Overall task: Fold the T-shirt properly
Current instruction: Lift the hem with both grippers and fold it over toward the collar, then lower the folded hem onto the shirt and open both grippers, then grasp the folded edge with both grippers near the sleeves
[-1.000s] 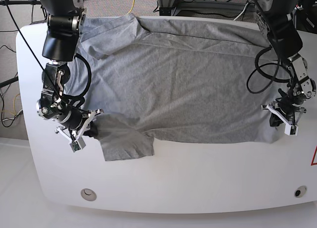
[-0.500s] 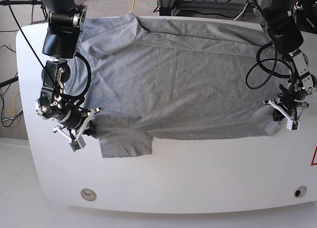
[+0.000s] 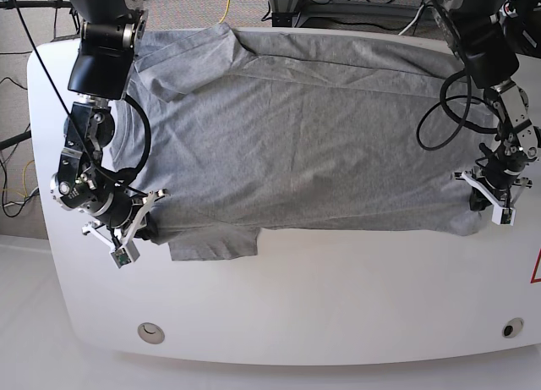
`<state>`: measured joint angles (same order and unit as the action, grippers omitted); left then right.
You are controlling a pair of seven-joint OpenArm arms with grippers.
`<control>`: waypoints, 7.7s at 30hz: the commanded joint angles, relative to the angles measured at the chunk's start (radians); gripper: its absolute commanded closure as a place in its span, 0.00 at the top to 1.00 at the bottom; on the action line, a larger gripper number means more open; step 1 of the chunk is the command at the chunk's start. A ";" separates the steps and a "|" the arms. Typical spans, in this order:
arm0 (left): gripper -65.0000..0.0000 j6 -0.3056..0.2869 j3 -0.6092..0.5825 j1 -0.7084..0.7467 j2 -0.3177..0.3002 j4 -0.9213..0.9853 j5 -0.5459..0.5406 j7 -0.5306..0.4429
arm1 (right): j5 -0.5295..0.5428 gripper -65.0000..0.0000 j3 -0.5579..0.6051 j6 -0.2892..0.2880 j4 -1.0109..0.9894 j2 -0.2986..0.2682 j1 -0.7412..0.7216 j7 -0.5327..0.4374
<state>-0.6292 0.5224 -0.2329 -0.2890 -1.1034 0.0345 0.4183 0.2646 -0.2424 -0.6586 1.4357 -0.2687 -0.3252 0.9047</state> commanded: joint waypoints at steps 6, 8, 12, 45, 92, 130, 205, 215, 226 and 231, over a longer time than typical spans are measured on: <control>0.00 -0.003 0.004 -0.003 -0.019 -0.050 -0.010 -0.044 | 0.028 0.00 -0.005 0.001 0.089 -0.020 0.017 0.008; 0.00 -0.004 0.004 0.003 -0.018 -0.060 -0.010 -0.047 | 0.028 0.00 -0.004 0.002 0.112 -0.020 0.034 0.011; 0.00 0.003 0.011 0.019 -0.012 -0.078 -0.008 -0.040 | 0.040 0.00 -0.027 0.000 0.183 -0.016 0.097 0.014; 0.00 0.005 0.039 0.293 -0.052 -0.431 -0.185 0.130 | 0.023 0.00 -0.108 -0.017 0.501 -0.025 0.395 0.109; 0.18 -0.061 0.095 0.559 -0.071 -0.493 -0.162 0.133 | 0.015 0.01 -0.136 -0.040 0.526 -0.017 0.521 0.145; 0.60 -0.041 0.050 0.493 -0.036 -0.648 -0.091 0.148 | 0.046 0.49 -0.131 -0.040 0.500 0.008 0.436 0.153; 0.00 -0.069 -0.098 0.379 0.025 -0.372 -0.097 0.145 | -0.001 0.02 -0.050 -0.040 -0.054 0.115 0.299 -0.023; 0.00 -0.069 -0.077 0.295 0.006 -0.259 -0.090 0.151 | 0.004 0.03 -0.060 -0.040 -0.095 0.099 0.261 -0.016; 0.03 -0.069 -0.072 0.302 0.011 -0.254 -0.082 0.146 | 0.030 0.06 -0.066 -0.040 -0.158 0.091 0.237 -0.066; 0.03 -0.069 -0.074 0.296 0.008 -0.248 -0.084 0.145 | 0.032 0.07 -0.063 -0.040 -0.173 0.086 0.224 -0.082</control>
<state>-0.7040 0.4488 0.0689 -0.2695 -1.3472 -0.0692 0.5350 0.3607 -0.3065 -0.7197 1.2701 -0.1677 -0.0910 0.7773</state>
